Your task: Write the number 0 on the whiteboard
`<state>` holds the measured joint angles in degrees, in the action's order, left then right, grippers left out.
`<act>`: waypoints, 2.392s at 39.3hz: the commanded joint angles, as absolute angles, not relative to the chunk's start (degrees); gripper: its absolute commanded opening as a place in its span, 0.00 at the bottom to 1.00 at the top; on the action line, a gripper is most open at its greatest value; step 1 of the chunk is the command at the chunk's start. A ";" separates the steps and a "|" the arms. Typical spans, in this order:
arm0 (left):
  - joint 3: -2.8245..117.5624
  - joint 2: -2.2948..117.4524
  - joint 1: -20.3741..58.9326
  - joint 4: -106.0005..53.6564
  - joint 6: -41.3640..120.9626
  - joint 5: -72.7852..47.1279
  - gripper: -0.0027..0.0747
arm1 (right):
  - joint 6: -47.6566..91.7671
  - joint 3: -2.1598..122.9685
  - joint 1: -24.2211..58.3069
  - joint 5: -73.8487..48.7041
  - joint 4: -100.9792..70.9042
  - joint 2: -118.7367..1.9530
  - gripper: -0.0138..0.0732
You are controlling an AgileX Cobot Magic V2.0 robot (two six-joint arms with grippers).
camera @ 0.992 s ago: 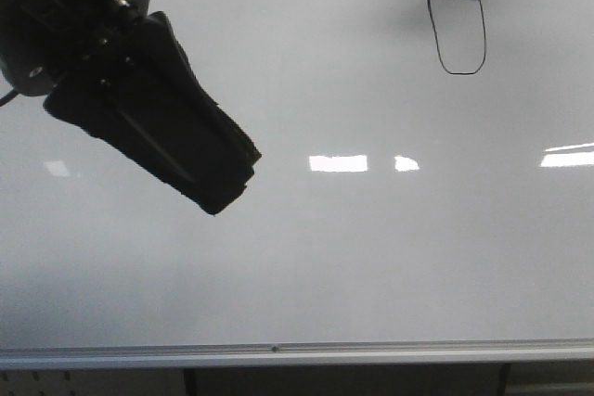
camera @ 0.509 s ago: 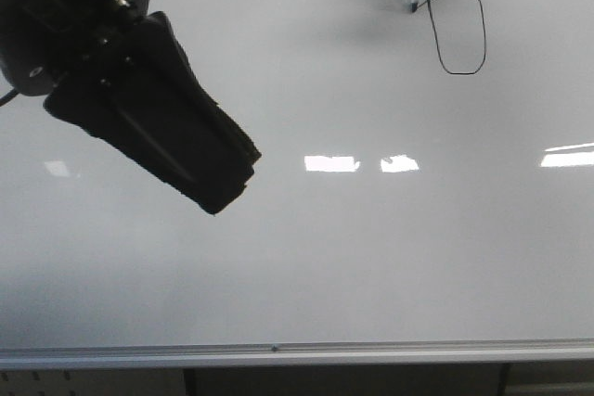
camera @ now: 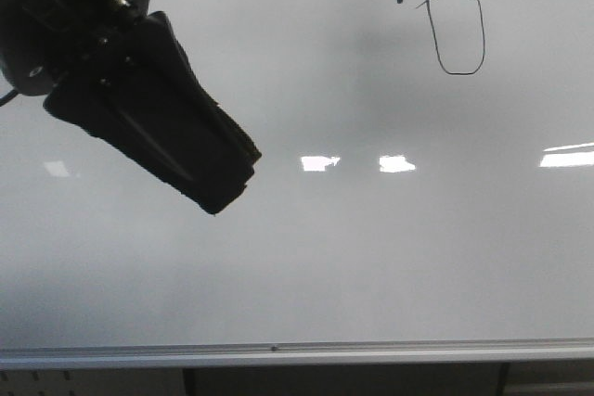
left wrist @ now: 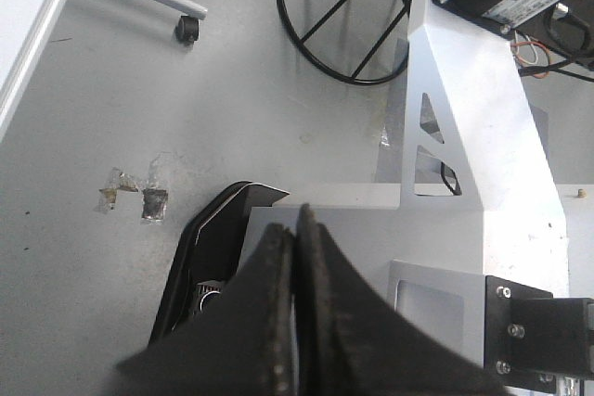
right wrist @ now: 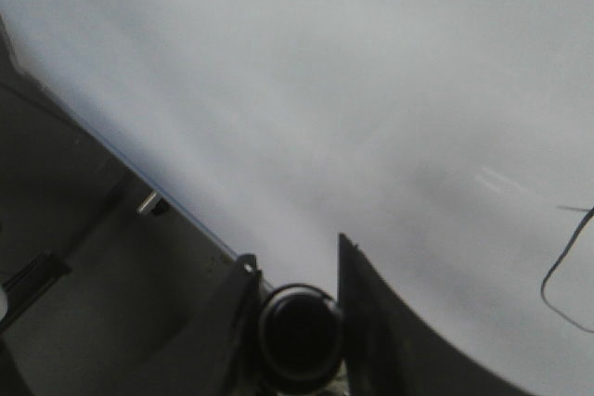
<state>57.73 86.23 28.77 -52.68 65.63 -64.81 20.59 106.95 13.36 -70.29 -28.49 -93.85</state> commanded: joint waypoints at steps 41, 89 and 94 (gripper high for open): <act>59.35 84.08 29.18 -72.81 74.71 -72.46 0.88 | 46.52 64.56 14.56 -68.54 -70.49 -74.87 0.09; 59.35 84.08 29.18 -67.40 73.24 -67.54 0.01 | 51.54 64.63 14.71 -58.79 -67.93 -70.23 0.68; 59.35 84.08 29.18 -57.31 64.12 -55.83 0.01 | 51.48 63.43 14.71 -50.54 -59.49 -65.84 0.66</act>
<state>57.73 86.23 28.88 -60.73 70.60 -62.90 50.63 63.06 14.69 -56.94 -61.55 -70.26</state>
